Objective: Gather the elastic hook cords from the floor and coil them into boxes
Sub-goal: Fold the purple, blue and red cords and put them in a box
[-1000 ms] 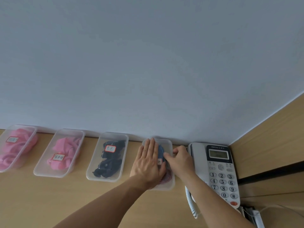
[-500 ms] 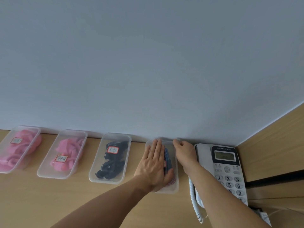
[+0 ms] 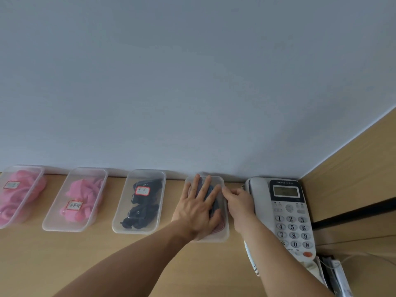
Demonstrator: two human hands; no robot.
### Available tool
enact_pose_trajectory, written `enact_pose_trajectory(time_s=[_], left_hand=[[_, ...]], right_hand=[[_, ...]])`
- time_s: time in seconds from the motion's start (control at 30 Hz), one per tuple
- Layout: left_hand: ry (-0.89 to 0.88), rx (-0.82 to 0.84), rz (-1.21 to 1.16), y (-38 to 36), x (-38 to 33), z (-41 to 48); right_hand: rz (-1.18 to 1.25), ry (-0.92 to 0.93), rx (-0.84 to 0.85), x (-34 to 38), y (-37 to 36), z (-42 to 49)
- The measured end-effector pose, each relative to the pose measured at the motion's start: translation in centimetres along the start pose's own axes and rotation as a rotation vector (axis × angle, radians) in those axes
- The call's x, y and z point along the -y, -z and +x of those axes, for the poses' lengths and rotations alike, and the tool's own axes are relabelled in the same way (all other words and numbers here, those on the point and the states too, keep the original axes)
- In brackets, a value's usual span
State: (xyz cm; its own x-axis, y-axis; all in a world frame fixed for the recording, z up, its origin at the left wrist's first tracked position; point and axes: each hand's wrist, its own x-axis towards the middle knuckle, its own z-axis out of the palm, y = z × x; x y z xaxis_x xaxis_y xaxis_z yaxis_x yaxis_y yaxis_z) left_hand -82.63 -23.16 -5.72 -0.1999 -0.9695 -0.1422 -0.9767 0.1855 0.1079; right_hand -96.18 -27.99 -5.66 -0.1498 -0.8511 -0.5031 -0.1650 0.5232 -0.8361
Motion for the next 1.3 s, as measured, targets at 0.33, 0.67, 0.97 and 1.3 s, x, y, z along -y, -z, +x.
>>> enact_pose_trajectory(time_s=[0.33, 0.67, 0.97, 1.3], left_hand=[[0.032, 0.029, 0.003, 0.1, -0.1, 0.0], [0.018, 0.022, 0.002, 0.1, -0.1, -0.1], [0.015, 0.016, 0.011, 0.0, -0.1, -0.1], [-0.021, 0.016, 0.025, 0.4, 0.3, -0.1]], right_hand=[[-0.185, 0.087, -0.052, -1.3, 1.3, -4.6], [-0.021, 0.009, -0.01, -3.3, 2.3, -7.7], [0.031, 0.035, -0.033, -5.0, 2.1, -9.4], [0.03, 0.046, -0.007, -5.5, 1.6, -9.9]])
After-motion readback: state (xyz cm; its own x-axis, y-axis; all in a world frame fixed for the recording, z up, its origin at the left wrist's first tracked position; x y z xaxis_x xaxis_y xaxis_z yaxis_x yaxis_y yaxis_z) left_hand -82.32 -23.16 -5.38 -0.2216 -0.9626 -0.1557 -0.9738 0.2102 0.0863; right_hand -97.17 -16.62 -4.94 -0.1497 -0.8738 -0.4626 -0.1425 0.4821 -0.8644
